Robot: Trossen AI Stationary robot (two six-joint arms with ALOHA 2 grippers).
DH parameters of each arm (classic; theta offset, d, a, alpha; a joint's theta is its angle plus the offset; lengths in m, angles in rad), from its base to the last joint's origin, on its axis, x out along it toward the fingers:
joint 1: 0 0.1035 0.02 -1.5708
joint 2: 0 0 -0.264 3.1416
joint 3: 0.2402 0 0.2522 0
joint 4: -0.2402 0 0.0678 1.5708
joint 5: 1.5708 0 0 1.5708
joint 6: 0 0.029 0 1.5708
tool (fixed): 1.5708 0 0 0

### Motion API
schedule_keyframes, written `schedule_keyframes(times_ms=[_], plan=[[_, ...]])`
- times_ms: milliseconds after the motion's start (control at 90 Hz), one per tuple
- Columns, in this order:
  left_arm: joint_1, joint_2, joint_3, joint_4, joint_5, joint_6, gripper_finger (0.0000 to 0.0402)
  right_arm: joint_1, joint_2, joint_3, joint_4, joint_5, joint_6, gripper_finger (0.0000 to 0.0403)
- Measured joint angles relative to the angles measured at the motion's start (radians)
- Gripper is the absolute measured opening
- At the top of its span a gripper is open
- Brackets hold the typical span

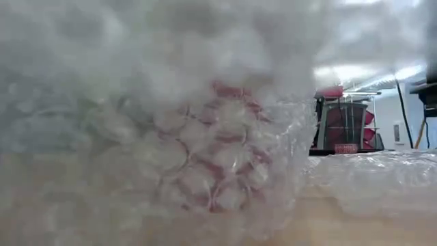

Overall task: Wrap mug
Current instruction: Wrap the red patterned mug with bubble wrap

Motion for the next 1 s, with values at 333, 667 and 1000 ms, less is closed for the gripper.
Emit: schedule_keyframes(times_ms=[333,667,1000], plan=[[-0.001,0.000,0.000,-0.001,0.000,0.001,0.0167,0.003,-0.003,0.001,-0.050,0.049,0.018,0.0242],[-0.002,0.000,0.000,0.002,0.003,0.001,0.0167,0.009,0.041,0.004,0.041,-0.113,0.001,0.0242],[-0.001,0.000,0.000,0.002,0.002,0.001,0.0167,0.007,-0.071,0.032,-0.096,0.124,0.058,0.0242]])
